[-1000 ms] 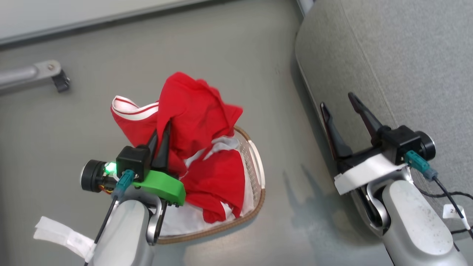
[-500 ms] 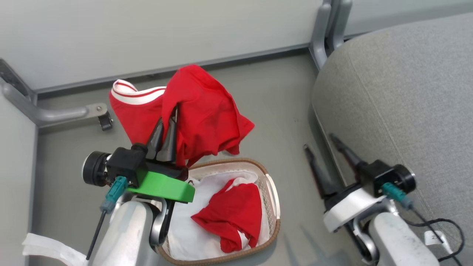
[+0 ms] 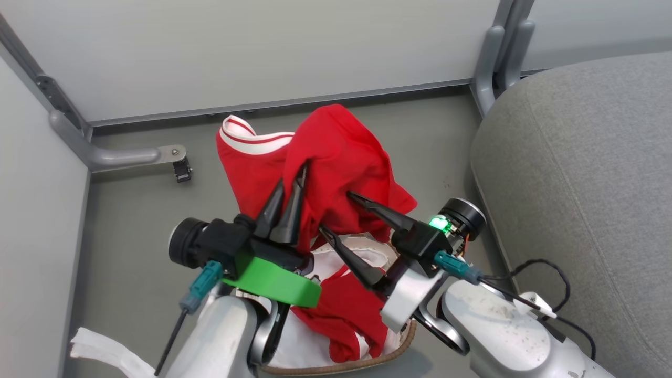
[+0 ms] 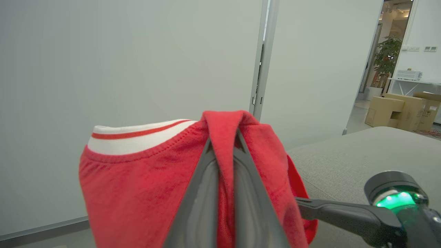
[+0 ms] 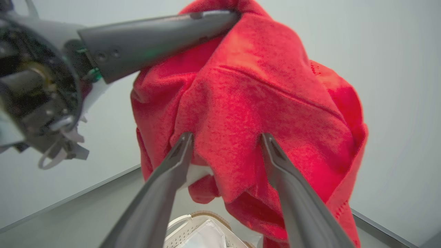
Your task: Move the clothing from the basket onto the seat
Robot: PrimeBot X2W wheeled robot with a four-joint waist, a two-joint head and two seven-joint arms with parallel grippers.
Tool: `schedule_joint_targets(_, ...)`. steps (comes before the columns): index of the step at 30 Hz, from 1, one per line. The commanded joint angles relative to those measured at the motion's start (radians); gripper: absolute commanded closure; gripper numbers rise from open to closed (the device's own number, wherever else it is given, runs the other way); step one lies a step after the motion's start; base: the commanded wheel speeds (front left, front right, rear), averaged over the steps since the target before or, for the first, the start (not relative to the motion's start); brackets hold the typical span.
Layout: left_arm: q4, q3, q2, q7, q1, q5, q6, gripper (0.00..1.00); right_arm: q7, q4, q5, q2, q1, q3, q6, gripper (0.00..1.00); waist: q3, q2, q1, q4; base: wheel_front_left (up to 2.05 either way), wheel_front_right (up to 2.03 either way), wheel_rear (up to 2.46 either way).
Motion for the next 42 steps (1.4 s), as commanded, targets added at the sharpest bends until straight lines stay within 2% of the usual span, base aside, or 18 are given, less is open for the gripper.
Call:
schedule_joint_targets(1,-0.003,-0.019,0.002,-0.001,0.012,-0.007,0.006,1.0,-0.002,0.03,-0.006,0.014,-0.022,0.004,-0.001,0.0,0.001,0.0,0.0001,0.021,0.0,0.0,0.0)
schedule_joint_targets(6,-0.013,-0.101,0.002,-0.001,0.001,-0.066,0.015,1.0,-0.002,0.124,-0.041,0.059,-0.071,0.001,-0.001,0.0,-0.003,0.0,0.0001,0.065,0.0,0.0,0.0)
schedule_joint_targets(7,-0.011,-0.111,0.002,-0.001,0.001,-0.071,0.018,1.0,-0.002,0.136,-0.036,0.068,-0.073,-0.006,-0.001,0.54,-0.006,0.0,0.0001,0.073,0.0,0.0,0.0)
schedule_joint_targets(8,-0.007,-0.122,0.002,-0.001,0.001,-0.072,0.022,1.0,-0.002,0.138,-0.029,0.075,-0.074,-0.018,-0.001,1.0,-0.008,0.0,0.0001,0.08,0.0,0.0,0.0)
schedule_joint_targets(14,0.024,-0.116,0.002,-0.001,0.013,-0.053,0.045,1.0,-0.002,0.122,-0.018,0.086,-0.044,-0.075,-0.001,1.0,-0.004,0.0,0.0001,0.067,0.0,0.0,0.0)
schedule_joint_targets(15,0.024,-0.107,0.002,-0.001,0.013,-0.043,0.048,0.89,-0.002,0.115,-0.017,0.087,-0.038,-0.088,-0.001,1.0,0.0,0.0,0.0001,0.052,0.0,0.0,0.0)
schedule_joint_targets(16,0.024,-0.098,0.002,-0.001,0.013,-0.029,0.048,0.61,-0.002,0.11,-0.016,0.088,-0.032,-0.097,-0.001,1.0,0.003,0.0,0.0001,0.038,0.0,0.0,0.0)
schedule_joint_targets(17,0.025,-0.089,0.002,-0.001,0.016,-0.021,0.046,0.0,-0.002,0.103,-0.016,0.088,-0.025,-0.111,-0.001,1.0,0.007,0.0,0.0001,0.018,0.0,0.0,0.0)
schedule_joint_targets(23,0.037,-0.05,0.011,-0.001,0.008,0.054,0.031,0.0,-0.002,0.052,-0.014,0.07,0.01,-0.184,-0.001,1.0,0.04,0.0,0.0001,-0.123,0.0,0.0,0.0)
schedule_joint_targets(34,0.096,-0.026,0.013,-0.001,-0.025,0.123,-0.004,0.0,-0.002,-0.029,-0.02,0.064,0.088,-0.313,-0.001,1.0,0.09,0.0,0.0001,-0.438,0.0,0.0,0.0)
schedule_joint_targets(38,0.117,-0.023,0.01,-0.001,-0.027,0.127,-0.011,0.0,-0.002,-0.039,-0.029,0.054,0.107,-0.348,-0.001,1.0,0.1,0.0,0.0001,-0.506,0.0,0.0,0.0)
schedule_joint_targets(42,0.14,-0.034,0.007,-0.001,-0.043,0.133,-0.02,0.0,-0.002,-0.05,-0.033,0.038,0.097,-0.413,-0.001,1.0,0.123,0.0,0.0001,-0.524,0.0,0.0,0.0)
